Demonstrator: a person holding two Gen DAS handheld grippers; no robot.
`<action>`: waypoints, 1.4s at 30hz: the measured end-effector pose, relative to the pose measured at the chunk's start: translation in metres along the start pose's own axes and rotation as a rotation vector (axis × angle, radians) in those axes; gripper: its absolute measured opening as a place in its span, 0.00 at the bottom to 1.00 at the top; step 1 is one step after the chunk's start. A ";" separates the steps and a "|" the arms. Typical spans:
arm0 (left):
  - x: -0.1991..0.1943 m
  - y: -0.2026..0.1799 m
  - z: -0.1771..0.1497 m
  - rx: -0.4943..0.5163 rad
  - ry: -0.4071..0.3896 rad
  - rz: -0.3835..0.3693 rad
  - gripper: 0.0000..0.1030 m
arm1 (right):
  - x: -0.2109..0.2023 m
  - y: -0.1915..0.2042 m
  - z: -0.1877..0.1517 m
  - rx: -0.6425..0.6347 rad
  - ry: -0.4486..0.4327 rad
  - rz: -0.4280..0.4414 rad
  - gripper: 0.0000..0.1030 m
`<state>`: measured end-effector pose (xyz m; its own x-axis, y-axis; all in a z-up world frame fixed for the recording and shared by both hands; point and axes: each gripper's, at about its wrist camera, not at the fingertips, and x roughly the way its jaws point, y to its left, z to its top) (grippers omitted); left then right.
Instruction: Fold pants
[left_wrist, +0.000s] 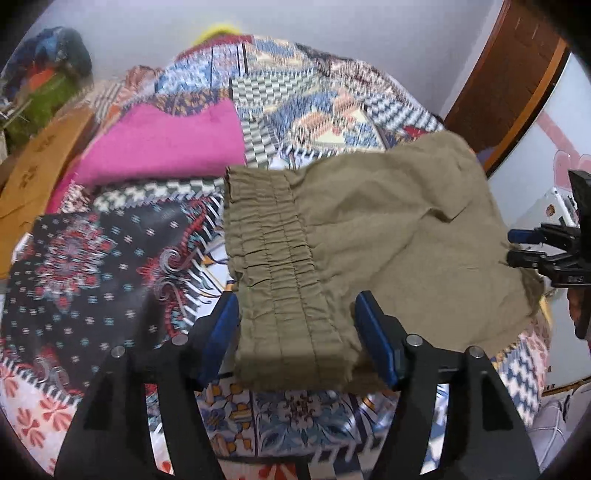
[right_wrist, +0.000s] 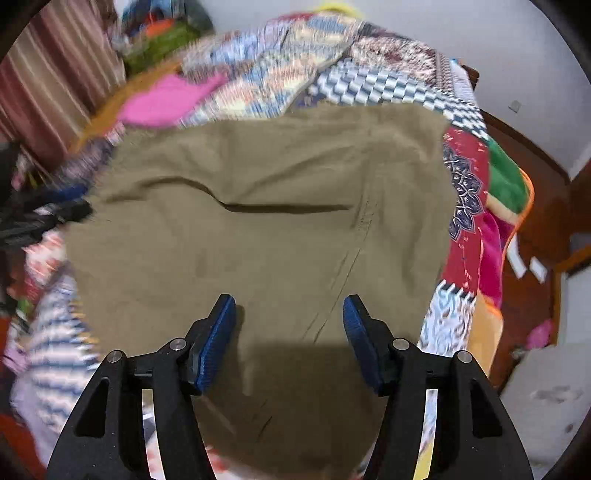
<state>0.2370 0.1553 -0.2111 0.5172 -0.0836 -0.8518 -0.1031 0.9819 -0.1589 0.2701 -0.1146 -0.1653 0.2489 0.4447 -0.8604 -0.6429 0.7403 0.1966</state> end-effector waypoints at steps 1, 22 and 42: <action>-0.006 0.000 0.000 -0.003 -0.008 -0.001 0.64 | -0.009 0.003 -0.001 0.004 -0.031 0.020 0.56; -0.006 -0.043 -0.041 0.054 0.074 0.054 0.72 | 0.020 0.050 -0.039 -0.012 -0.043 0.059 0.61; -0.028 -0.052 -0.032 0.075 -0.115 0.156 0.15 | 0.011 0.046 -0.047 -0.005 -0.097 0.101 0.18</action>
<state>0.2003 0.1013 -0.1946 0.5942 0.0861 -0.7997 -0.1278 0.9917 0.0118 0.2091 -0.0994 -0.1882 0.2511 0.5637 -0.7869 -0.6719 0.6867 0.2775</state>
